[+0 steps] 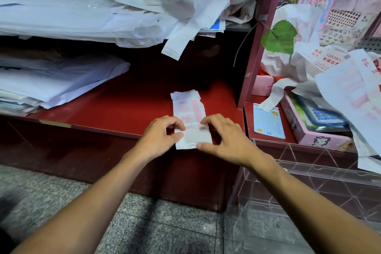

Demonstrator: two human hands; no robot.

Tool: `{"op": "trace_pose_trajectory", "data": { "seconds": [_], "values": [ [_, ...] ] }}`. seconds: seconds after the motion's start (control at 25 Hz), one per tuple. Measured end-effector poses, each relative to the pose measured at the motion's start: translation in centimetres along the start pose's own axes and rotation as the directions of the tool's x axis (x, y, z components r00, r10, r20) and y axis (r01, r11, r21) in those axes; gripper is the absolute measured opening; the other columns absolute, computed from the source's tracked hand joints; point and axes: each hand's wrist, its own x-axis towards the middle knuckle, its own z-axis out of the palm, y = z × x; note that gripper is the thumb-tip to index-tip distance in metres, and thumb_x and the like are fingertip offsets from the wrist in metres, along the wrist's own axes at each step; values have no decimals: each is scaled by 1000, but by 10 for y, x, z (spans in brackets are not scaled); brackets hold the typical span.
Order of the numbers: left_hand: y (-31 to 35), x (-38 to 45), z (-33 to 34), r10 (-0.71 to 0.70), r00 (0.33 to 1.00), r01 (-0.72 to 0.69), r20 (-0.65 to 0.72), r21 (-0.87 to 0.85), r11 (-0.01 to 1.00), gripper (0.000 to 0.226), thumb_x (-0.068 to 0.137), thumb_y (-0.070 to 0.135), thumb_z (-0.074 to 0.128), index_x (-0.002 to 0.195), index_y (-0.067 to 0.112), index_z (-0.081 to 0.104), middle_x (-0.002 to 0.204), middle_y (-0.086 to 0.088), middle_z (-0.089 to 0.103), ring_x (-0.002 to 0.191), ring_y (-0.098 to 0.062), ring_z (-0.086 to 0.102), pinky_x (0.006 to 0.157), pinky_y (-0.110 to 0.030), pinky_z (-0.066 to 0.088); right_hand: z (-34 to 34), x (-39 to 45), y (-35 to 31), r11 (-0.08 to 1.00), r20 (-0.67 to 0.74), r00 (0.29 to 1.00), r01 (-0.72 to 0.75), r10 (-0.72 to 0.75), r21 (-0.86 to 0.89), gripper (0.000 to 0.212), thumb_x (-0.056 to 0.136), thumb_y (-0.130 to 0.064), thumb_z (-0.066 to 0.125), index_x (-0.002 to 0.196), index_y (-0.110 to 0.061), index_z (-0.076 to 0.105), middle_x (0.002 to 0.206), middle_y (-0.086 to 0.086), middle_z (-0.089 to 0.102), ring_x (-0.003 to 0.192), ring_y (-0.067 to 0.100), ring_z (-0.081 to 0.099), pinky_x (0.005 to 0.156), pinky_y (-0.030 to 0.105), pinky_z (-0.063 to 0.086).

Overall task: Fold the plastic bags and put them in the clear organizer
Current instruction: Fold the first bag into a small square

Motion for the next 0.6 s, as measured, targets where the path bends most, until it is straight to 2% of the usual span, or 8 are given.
{"op": "trace_pose_trajectory", "data": {
  "seconds": [0.08,0.16,0.24,0.32,0.4,0.48,0.56,0.6],
  "values": [
    [-2,0,0,25,1000,-25,7,-8,1000,16,84,11,72,83,28,73,92,13,64,96,-3,59,88,-25,40,4,-3,2,955,79,990,130,-113,-266,54,86,-49,64,134,-32,45,138,-14,43,113,15,41,88,34,31],
    [-7,1,-5,25,999,-24,43,-10,1000,28,85,2,64,87,27,76,102,16,66,104,-1,59,97,-25,41,11,-3,3,923,64,987,159,-145,-350,50,90,-44,63,136,-29,49,139,-13,47,115,17,41,87,32,28],
    [-14,-1,-13,28,992,-29,127,6,1000,46,74,-7,57,99,27,75,113,20,64,116,-2,55,106,-25,36,11,-3,3,965,-11,992,119,-125,-233,43,91,-45,63,130,-28,58,132,-15,57,110,16,44,87,33,31],
    [-14,-6,-16,45,979,-55,199,43,998,52,65,0,62,107,30,73,119,25,60,120,1,50,108,-20,31,8,-4,4,994,-67,994,76,-82,-84,33,91,-42,65,122,-30,64,122,-17,63,104,15,47,88,34,35],
    [-12,-10,-13,77,983,-89,165,64,994,45,69,8,79,105,34,71,115,28,60,114,4,49,105,-18,31,6,-4,5,997,-116,993,21,-12,78,19,93,-35,64,109,-29,71,107,-17,70,94,14,53,87,34,40],
    [-8,-12,-8,93,993,-95,73,29,995,34,74,17,84,96,39,71,103,27,66,105,1,55,100,-23,39,3,-2,1,939,-133,984,-64,115,338,12,93,-31,64,91,-25,74,85,-13,72,80,9,58,79,31,45],
    [-6,-10,-5,57,998,-56,19,-63,996,10,81,22,79,83,31,73,87,14,73,90,-3,62,87,-32,45,0,2,-3,846,-111,964,-151,240,512,20,93,-26,64,75,-18,69,68,-7,63,62,4,51,66,26,42],
    [-4,-9,-4,20,1000,-21,-5,-113,993,6,85,24,75,79,24,73,82,6,73,81,-5,62,81,-33,47,-1,4,-4,821,-100,952,-194,291,538,25,93,-25,63,70,-14,65,62,-5,56,56,3,44,61,23,39]
  ]
}}
